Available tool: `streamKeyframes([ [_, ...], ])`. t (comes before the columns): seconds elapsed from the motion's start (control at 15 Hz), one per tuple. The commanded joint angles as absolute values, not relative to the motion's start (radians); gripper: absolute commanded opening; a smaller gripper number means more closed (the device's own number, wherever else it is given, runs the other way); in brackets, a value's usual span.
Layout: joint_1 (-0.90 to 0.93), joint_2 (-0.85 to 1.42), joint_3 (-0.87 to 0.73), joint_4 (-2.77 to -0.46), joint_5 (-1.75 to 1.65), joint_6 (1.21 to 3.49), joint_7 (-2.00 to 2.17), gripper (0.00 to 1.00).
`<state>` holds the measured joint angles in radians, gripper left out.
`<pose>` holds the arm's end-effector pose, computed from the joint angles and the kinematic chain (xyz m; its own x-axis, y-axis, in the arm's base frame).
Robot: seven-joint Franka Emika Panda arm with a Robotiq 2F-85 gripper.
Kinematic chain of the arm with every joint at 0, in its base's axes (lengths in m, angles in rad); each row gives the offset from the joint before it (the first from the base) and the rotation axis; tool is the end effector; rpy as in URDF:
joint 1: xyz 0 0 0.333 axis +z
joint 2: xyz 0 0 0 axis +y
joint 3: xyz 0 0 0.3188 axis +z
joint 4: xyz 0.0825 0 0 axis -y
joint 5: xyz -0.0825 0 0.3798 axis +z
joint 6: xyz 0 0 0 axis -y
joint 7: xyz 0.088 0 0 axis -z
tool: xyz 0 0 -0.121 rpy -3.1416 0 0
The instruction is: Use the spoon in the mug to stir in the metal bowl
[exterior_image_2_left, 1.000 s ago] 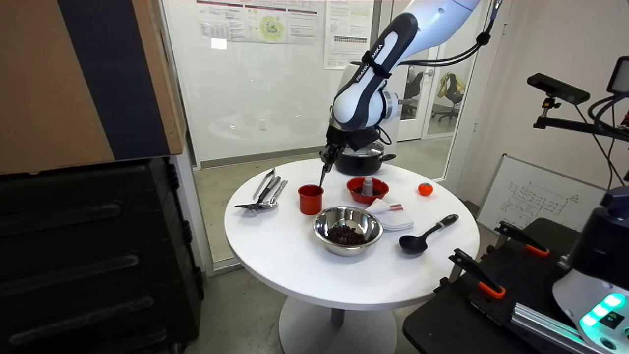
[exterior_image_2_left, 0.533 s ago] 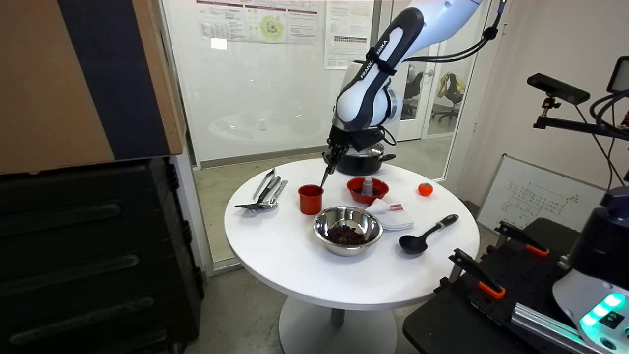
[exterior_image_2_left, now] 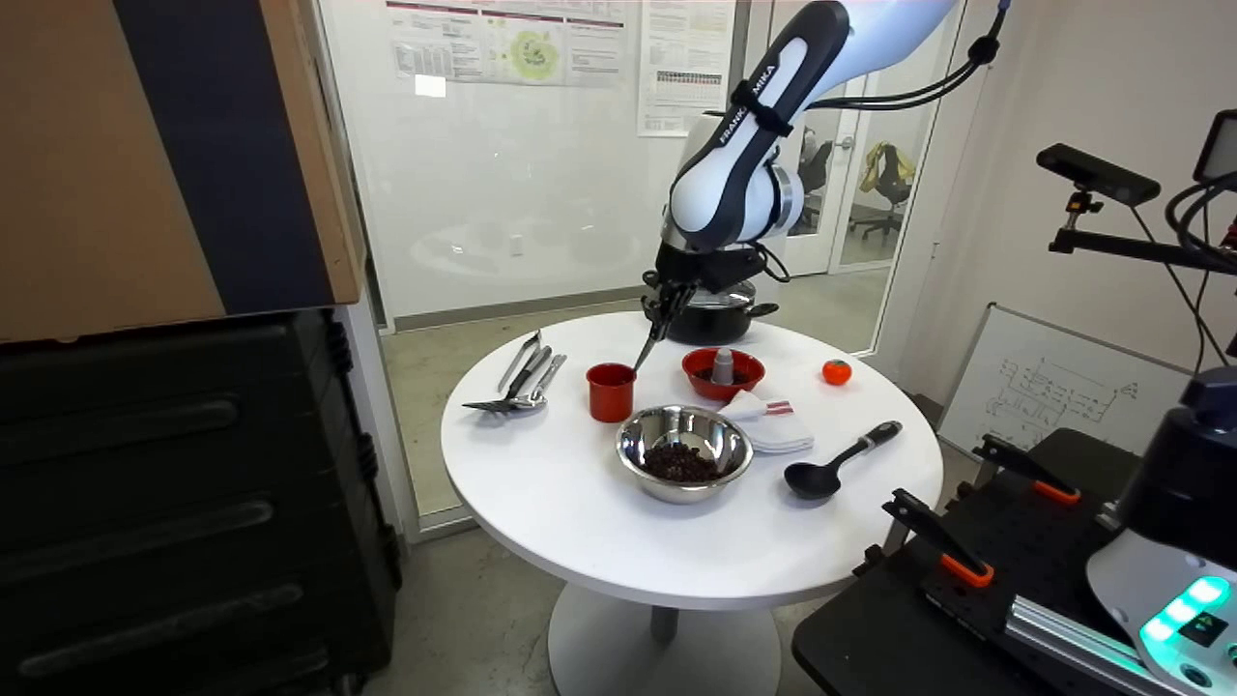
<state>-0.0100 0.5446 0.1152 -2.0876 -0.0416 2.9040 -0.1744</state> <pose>0.6072 0.0655 0.1808 0.9197 0.2796 0.2755 0.2885 -0.9574 0.0088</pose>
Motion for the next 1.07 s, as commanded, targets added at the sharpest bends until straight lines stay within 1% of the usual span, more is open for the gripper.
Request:
streamKeyframes([
  [0.0, -0.018, 0.512, 0.120, -2.116, -0.027, 2.874, -0.160, 0.44],
  [0.27, -0.031, 0.506, 0.134, -2.122, -0.016, 2.871, -0.169, 0.73],
  [0.47, -0.082, 0.454, 0.211, -2.174, 0.013, 2.934, -0.227, 0.95],
  [0.53, -0.106, 0.428, 0.249, -2.197, 0.027, 2.954, -0.249, 0.99],
  [0.67, -0.160, 0.379, 0.334, -2.238, 0.059, 2.974, -0.303, 1.00],
  [0.73, -0.096, 0.455, 0.256, -2.162, 0.025, 2.951, -0.243, 0.99],
  [0.87, -0.122, 0.412, 0.301, -2.195, 0.050, 2.955, -0.273, 1.00],
  [1.0, -0.128, 0.393, 0.308, -2.212, 0.054, 2.955, -0.279, 1.00],
])
